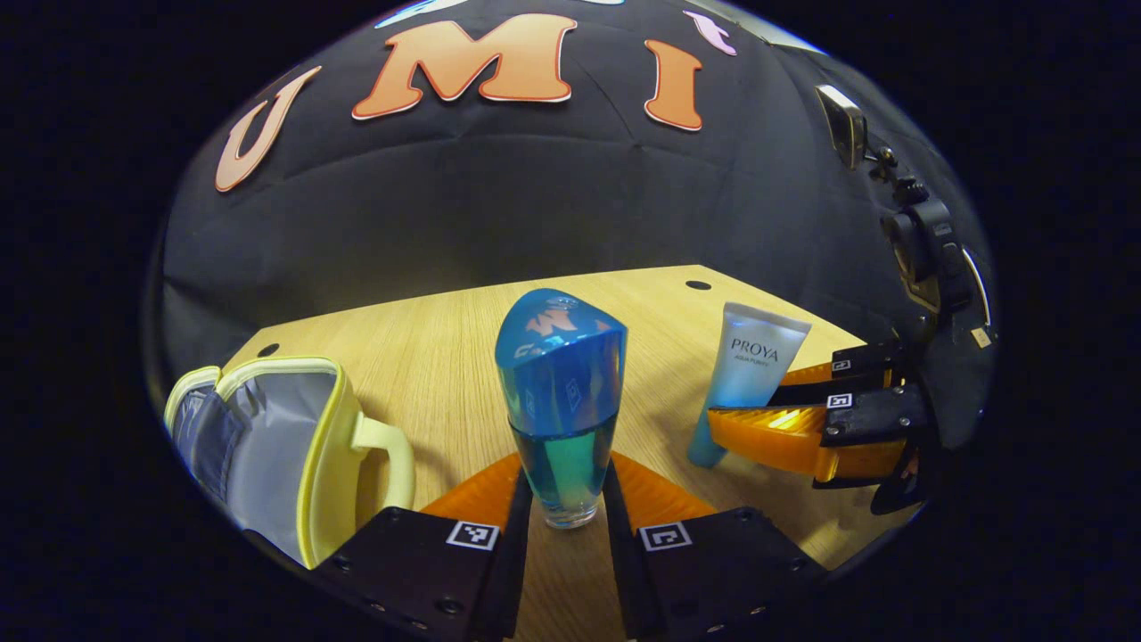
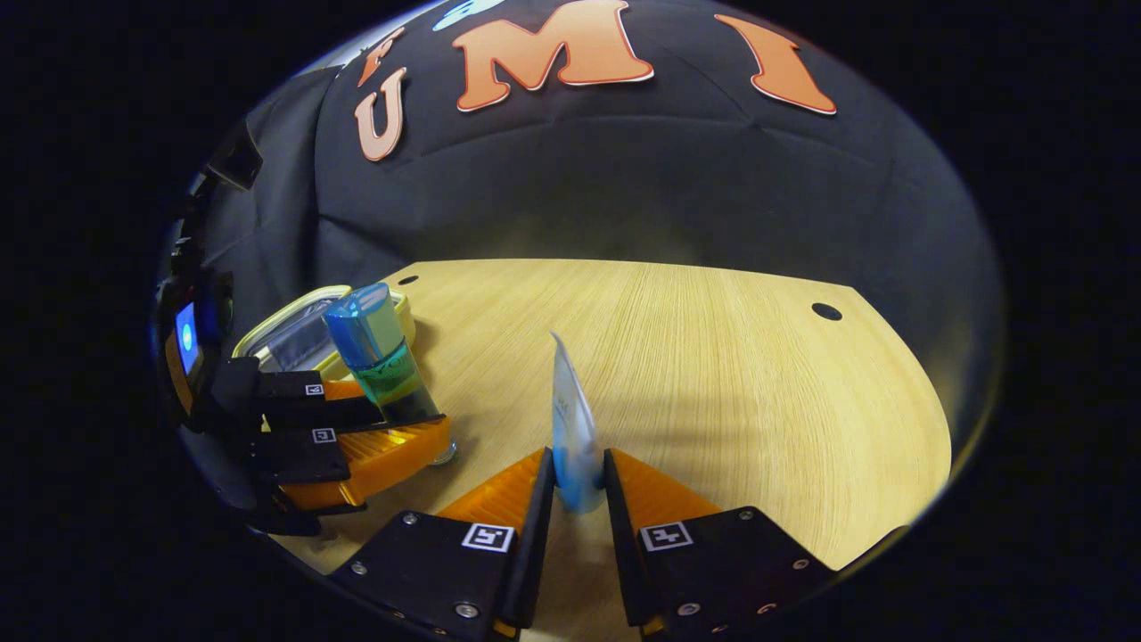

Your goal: First open the suitcase, pack the skin care products into it, and then close the suitcase.

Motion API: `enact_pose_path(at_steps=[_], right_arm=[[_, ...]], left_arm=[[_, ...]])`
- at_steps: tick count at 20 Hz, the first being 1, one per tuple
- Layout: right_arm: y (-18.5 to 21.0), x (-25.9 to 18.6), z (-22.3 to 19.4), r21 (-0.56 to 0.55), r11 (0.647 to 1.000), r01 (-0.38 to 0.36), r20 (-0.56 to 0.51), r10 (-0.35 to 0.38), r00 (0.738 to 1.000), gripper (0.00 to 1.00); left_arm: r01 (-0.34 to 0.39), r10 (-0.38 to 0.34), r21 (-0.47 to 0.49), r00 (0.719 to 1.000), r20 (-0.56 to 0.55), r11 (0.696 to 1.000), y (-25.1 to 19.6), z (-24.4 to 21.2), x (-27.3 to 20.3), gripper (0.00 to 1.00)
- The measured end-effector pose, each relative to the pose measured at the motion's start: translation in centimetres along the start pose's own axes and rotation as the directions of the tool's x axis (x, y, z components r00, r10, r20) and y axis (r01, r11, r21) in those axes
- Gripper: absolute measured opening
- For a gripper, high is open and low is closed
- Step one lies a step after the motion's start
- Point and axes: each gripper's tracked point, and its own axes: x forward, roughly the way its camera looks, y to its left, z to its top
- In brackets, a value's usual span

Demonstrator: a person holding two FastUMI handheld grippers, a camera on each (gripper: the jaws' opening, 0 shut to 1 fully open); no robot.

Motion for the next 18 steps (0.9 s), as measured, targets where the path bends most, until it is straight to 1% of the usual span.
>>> enact_pose_path(at_steps=[3,7,11,15,18], right_arm=[[1.2,-1.0,1.6,-0.001,1.000,-0.019,0.020,0.019,1.000,0.37],[3.3,-2.8,4.9,-0.007,0.999,-0.047,0.054,0.047,0.997,0.37],[5.7,-4.4,8.3,-0.008,0.997,-0.070,0.086,0.071,0.994,0.37],[8.6,-5.2,10.4,-0.016,0.996,-0.093,0.106,0.094,0.990,0.37],[11.3,-5.5,11.9,-0.017,0.992,-0.123,0.119,0.125,0.985,0.37]], left_arm=[[-0.008,0.009,-0.047,1.000,0.019,0.999,1.0,2.1,-1.3,0.43],[-0.045,0.051,-0.102,0.997,0.054,0.994,3.8,5.9,-3.9,0.43],[-0.103,0.111,-0.097,0.991,0.074,0.990,8.1,8.6,-7.4,0.43],[-0.170,0.175,-0.096,0.983,0.056,0.981,13.1,9.6,-10.9,0.42],[-0.219,0.224,-0.086,0.973,0.053,0.972,16.7,9.9,-13.7,0.42]])
